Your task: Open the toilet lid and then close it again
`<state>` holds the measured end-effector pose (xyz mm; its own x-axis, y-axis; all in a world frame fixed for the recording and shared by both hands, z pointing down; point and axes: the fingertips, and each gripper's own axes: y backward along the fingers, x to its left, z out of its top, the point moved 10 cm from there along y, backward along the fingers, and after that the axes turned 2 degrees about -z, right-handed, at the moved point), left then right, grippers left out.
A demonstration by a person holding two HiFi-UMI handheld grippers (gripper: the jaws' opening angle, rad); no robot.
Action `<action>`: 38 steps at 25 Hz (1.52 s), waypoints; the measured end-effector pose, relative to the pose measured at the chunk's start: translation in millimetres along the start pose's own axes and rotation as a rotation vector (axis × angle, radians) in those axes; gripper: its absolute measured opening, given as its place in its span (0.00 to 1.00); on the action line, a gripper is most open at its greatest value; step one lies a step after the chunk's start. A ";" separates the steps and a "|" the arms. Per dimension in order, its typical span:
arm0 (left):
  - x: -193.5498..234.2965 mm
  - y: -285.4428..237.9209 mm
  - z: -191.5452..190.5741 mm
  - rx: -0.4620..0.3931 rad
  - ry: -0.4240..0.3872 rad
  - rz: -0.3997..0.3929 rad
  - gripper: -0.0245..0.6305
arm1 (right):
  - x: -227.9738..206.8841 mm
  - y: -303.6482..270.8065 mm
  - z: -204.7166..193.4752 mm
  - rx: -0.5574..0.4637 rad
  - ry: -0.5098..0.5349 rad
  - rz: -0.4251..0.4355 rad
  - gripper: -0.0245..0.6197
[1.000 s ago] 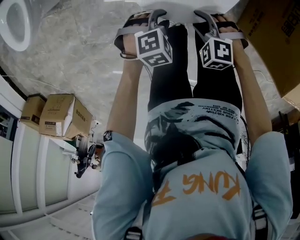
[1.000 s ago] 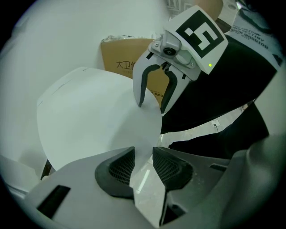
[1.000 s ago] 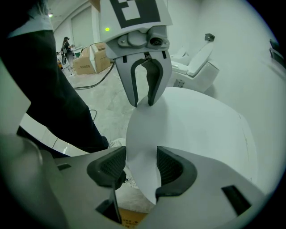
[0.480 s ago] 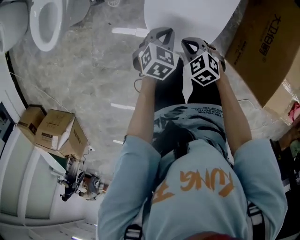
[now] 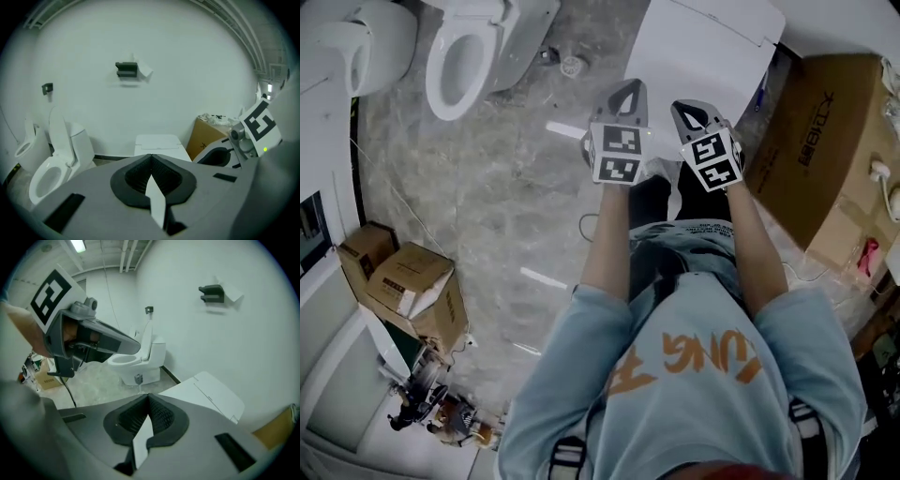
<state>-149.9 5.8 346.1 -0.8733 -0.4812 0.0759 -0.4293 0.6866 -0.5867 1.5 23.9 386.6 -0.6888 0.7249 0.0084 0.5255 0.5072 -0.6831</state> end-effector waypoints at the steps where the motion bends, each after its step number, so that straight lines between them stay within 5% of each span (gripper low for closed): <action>1: 4.0 7.5 10.8 -0.030 0.008 0.022 0.08 | -2.2 4.2 11.1 -0.024 -0.014 -0.011 0.06; 9: 25.5 62.3 74.0 -0.246 0.128 0.111 0.08 | -23.8 45.8 104.7 -0.205 -0.159 -0.082 0.06; 23: 30.6 132.2 205.7 -0.503 0.001 0.290 0.08 | -72.9 133.7 238.7 -0.586 -0.156 -0.201 0.06; 38: 13.7 159.5 284.2 -0.659 -0.052 0.409 0.08 | -110.9 196.3 300.4 -0.757 -0.054 -0.208 0.06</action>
<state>-164.9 -46.2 24.4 -0.9868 -0.1340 -0.0912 -0.1382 0.9895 0.0418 30.9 -96.9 32.2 -0.8233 0.5666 0.0327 0.5672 0.8235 0.0126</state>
